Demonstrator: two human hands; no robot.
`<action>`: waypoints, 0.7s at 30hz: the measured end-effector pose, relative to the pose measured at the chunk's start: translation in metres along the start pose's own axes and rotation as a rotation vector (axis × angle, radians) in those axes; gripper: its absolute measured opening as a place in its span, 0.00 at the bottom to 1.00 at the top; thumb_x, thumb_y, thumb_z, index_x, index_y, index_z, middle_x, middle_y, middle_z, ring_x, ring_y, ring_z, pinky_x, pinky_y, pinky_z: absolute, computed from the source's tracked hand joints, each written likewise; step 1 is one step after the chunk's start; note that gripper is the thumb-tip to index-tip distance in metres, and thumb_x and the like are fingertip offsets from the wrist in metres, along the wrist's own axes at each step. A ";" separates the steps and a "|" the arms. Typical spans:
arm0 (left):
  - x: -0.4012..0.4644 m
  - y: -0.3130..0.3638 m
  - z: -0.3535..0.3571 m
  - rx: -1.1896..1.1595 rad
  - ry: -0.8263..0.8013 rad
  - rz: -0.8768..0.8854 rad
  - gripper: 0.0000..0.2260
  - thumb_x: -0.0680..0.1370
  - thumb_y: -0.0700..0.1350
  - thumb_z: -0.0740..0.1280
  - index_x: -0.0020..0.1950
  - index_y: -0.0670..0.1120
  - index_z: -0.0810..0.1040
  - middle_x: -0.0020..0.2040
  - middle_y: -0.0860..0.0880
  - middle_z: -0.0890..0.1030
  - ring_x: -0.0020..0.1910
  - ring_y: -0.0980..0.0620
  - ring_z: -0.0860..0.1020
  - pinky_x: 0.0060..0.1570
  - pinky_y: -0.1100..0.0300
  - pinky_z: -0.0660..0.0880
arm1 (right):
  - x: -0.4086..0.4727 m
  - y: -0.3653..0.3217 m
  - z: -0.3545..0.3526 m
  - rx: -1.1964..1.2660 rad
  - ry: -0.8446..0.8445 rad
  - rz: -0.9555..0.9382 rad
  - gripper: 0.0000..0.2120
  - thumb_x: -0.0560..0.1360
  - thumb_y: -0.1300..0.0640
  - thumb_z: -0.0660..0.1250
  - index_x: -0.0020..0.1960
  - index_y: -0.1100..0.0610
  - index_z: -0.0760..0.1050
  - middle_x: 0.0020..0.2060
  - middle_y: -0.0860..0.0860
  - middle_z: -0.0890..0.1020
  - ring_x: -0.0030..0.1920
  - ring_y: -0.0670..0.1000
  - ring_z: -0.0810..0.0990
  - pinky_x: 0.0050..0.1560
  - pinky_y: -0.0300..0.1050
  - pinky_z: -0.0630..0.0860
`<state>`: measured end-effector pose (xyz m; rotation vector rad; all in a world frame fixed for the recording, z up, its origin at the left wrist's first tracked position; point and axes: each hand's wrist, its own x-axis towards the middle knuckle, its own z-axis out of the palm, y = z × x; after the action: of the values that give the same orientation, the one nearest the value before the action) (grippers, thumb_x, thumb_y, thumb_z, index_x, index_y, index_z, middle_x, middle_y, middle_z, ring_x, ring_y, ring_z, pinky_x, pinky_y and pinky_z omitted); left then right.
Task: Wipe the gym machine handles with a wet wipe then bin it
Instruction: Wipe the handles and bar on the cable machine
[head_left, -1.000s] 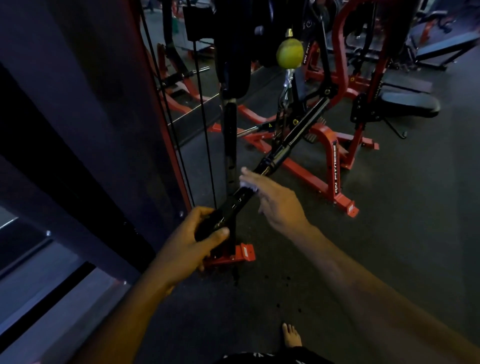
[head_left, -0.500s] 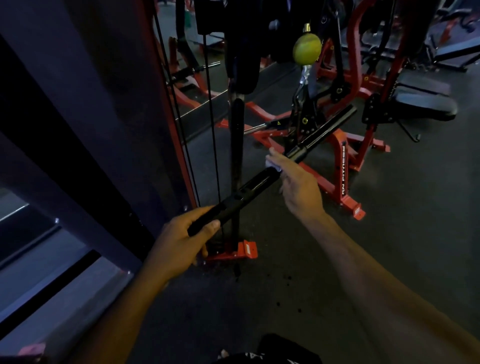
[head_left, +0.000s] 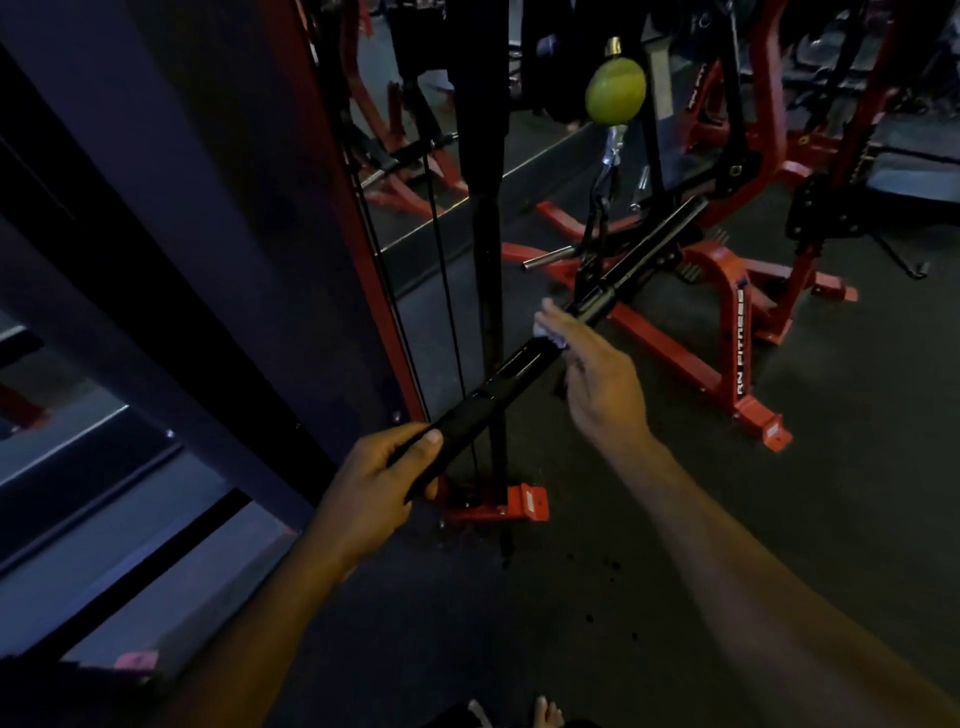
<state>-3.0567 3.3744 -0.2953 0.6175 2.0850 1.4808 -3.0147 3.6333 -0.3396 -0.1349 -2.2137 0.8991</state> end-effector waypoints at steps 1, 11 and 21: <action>0.000 0.001 0.001 -0.018 0.004 -0.012 0.14 0.81 0.54 0.62 0.41 0.54 0.82 0.33 0.45 0.78 0.23 0.55 0.67 0.21 0.63 0.61 | -0.004 -0.004 0.005 0.034 0.008 -0.003 0.25 0.76 0.74 0.57 0.71 0.63 0.73 0.73 0.55 0.72 0.72 0.39 0.69 0.72 0.40 0.69; -0.012 -0.002 -0.003 -0.161 0.076 -0.277 0.21 0.83 0.58 0.61 0.43 0.43 0.80 0.33 0.43 0.76 0.18 0.55 0.60 0.20 0.68 0.56 | -0.008 0.006 -0.005 0.049 -0.117 -0.103 0.26 0.77 0.74 0.58 0.72 0.60 0.72 0.73 0.53 0.72 0.73 0.45 0.70 0.72 0.47 0.70; -0.016 -0.005 -0.016 -0.275 -0.006 -0.344 0.26 0.82 0.62 0.60 0.60 0.42 0.83 0.32 0.47 0.74 0.19 0.56 0.58 0.19 0.67 0.54 | -0.012 -0.013 0.004 -0.030 -0.246 -0.199 0.27 0.79 0.68 0.55 0.74 0.52 0.69 0.76 0.44 0.67 0.65 0.51 0.79 0.56 0.53 0.82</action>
<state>-3.0552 3.3515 -0.2936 0.1484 1.8244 1.5179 -3.0066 3.6173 -0.3401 0.1892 -2.4157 0.8074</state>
